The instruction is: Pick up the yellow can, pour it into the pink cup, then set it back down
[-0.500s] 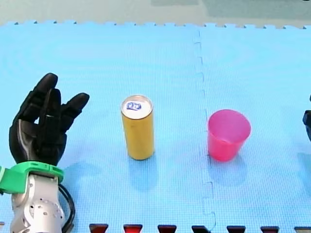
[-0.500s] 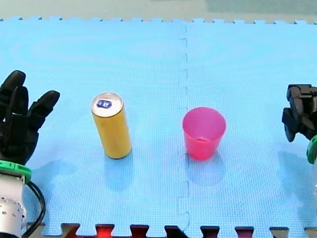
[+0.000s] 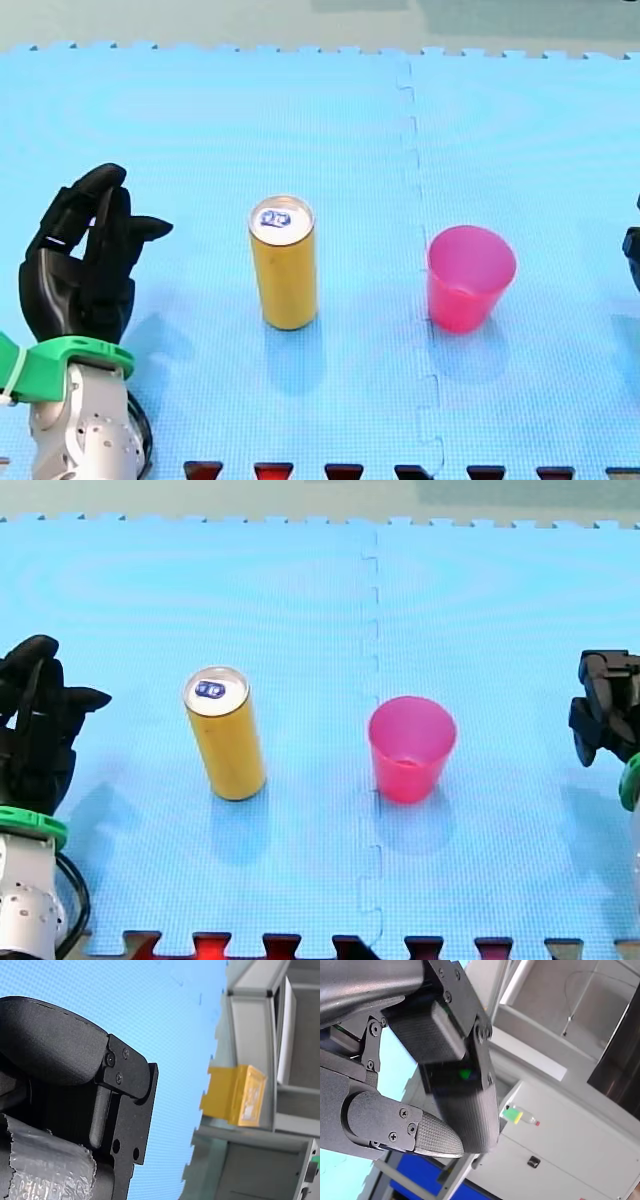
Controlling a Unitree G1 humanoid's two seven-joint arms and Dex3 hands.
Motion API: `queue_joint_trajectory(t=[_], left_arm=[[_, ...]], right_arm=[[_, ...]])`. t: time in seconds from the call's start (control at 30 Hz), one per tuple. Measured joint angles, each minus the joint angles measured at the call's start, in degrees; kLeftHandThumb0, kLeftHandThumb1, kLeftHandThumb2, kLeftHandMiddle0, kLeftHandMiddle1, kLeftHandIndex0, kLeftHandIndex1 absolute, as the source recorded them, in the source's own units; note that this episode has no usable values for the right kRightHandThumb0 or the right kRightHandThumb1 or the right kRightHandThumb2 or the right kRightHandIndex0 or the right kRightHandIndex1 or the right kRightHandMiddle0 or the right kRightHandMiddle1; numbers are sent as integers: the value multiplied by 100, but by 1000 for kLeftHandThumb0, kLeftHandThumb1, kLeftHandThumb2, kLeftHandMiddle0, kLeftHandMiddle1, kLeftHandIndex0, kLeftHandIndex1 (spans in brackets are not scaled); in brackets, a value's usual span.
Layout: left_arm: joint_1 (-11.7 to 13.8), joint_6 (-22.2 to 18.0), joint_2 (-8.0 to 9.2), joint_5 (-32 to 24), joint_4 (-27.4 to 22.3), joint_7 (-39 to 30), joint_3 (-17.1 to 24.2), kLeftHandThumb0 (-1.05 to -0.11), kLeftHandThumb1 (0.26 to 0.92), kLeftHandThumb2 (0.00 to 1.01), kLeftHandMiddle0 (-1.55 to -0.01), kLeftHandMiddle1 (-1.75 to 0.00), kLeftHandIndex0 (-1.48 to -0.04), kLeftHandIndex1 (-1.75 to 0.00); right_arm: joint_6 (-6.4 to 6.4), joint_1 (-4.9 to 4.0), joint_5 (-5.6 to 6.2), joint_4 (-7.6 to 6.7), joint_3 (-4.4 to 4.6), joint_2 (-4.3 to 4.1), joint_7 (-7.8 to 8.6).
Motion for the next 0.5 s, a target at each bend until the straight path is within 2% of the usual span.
queue_joint_trajectory(t=[0.27, 0.5], left_arm=[[-11, -576, 25, 404, 244, 118, -120, -324, 869, 1, -581, -1502, -656, -1201], [-24, -870, 45, 680, 404, 290, -218, -334, 873, 1, -585, -1480, -616, -1237]], right_arm=[[0, 1, -15, 0, 24, 4, -57], [2, 1, -14, 1, 25, 7, -57]])
